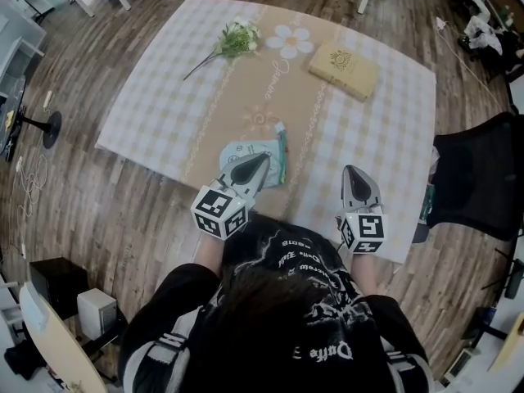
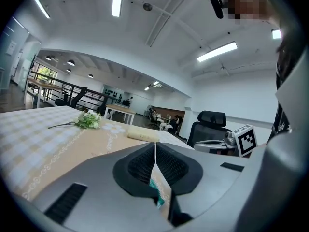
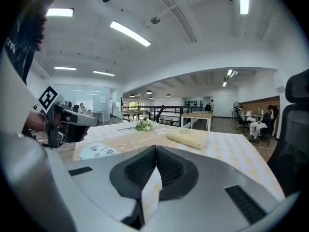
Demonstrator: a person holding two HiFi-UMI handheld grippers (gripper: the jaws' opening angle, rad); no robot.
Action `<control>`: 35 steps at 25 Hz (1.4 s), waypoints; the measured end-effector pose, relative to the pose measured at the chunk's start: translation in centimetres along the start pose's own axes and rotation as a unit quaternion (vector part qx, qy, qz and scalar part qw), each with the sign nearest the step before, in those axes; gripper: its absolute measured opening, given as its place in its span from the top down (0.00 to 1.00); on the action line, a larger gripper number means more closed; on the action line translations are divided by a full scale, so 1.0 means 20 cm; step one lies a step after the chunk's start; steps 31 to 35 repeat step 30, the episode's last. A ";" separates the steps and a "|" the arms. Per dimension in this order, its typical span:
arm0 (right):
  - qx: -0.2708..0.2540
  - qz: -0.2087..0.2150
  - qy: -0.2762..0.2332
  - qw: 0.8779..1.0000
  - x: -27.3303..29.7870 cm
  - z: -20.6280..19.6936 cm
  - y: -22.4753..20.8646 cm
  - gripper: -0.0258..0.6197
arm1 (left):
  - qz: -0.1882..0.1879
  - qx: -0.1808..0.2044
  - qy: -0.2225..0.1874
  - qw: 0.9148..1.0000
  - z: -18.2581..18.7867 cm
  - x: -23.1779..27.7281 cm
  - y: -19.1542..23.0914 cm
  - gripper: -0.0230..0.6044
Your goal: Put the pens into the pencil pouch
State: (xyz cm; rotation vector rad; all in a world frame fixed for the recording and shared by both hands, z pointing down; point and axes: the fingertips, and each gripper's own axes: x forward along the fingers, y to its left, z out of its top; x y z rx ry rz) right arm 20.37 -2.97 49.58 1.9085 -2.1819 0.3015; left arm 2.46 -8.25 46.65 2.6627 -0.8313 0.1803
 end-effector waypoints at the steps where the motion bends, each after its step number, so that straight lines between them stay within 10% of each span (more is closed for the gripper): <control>1: -0.001 0.000 0.000 1.000 0.00 0.00 0.00 0.95 | 0.002 -0.003 0.000 1.000 0.00 0.00 0.01 0.92; 35: -0.042 0.002 0.015 0.999 0.02 0.00 0.06 0.95 | -0.002 0.025 0.034 0.999 -0.05 0.00 0.01 0.93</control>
